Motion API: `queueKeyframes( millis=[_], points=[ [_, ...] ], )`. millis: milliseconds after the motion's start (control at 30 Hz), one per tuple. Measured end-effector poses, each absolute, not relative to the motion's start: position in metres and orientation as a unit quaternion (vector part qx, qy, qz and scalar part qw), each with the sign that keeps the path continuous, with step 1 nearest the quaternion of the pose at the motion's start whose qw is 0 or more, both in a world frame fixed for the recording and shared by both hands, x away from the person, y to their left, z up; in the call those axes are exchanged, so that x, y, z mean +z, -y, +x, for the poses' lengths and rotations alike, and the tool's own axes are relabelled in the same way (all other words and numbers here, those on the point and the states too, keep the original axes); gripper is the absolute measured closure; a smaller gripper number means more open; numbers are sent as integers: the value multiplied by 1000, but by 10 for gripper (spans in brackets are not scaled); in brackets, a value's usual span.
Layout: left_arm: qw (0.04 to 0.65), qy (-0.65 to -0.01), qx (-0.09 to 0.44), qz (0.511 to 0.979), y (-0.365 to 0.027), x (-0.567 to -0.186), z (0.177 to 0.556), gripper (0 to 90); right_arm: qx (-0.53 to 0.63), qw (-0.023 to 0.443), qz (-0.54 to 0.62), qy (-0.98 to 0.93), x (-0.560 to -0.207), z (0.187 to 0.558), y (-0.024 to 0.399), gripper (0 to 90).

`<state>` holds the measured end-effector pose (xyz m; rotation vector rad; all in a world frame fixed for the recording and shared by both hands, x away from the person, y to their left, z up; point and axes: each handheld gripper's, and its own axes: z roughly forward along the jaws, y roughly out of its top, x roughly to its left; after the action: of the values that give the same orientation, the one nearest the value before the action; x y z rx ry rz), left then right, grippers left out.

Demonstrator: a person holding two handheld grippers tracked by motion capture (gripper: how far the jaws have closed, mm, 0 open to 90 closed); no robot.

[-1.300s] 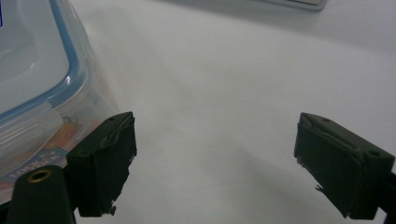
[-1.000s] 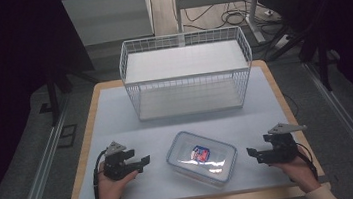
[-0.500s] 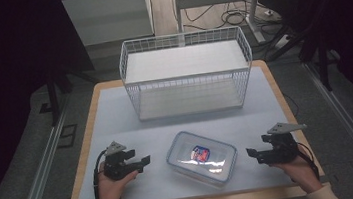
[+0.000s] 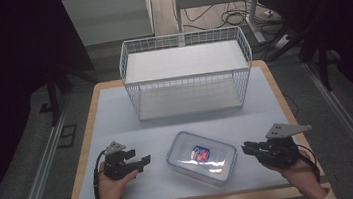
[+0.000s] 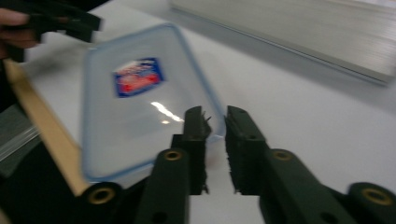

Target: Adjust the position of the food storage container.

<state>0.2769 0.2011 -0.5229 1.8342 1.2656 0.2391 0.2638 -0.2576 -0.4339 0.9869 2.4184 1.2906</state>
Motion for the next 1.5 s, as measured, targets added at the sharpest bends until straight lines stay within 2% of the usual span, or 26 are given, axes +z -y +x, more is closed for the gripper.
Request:
queueKeyframes(
  millis=[33, 133, 533, 767, 933, 1500],
  points=[
    [434, -507, 97, 738, -201, -523, 277, 275, 439, 104, 310, -837, -431, 255, 245, 870],
    [434, -506, 96, 739, -201, -523, 277, 274, 433, 98, 290, -848, -431, 248, 236, 892],
    [432, -505, 95, 741, -201, -524, 277, 275, 401, 41, 197, -894, -445, 214, 183, 899],
    [432, -505, 94, 741, -202, -524, 278, 275, 367, 42, 181, -912, -460, 207, 171, 899],
    [433, -508, 92, 739, -201, -525, 278, 275, 333, 68, 184, -922, -472, 208, 169, 900],
    [431, -506, 91, 741, -201, -526, 278, 274, 327, 76, 197, -921, -475, 219, 179, 900]
  ],
)
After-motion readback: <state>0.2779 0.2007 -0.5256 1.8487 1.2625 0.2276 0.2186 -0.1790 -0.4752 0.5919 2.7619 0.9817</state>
